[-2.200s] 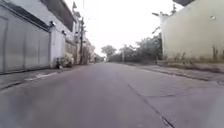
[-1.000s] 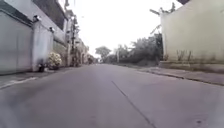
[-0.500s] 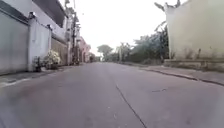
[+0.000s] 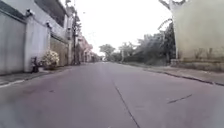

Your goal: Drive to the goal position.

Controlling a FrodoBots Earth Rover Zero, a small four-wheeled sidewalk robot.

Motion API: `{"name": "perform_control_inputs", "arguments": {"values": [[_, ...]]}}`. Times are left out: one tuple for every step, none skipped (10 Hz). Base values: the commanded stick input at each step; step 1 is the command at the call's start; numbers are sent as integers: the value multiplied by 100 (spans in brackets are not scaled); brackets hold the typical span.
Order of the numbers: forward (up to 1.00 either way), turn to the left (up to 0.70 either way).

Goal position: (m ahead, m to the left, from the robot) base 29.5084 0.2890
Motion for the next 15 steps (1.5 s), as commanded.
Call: {"name": "perform_control_inputs", "arguments": {"values": [[100,7],[100,7],[100,7],[100,7],[100,7],[100,7],[100,7],[100,1],[100,-27],[100,-33],[100,-33],[100,-14],[100,7],[100,7],[100,7]]}}
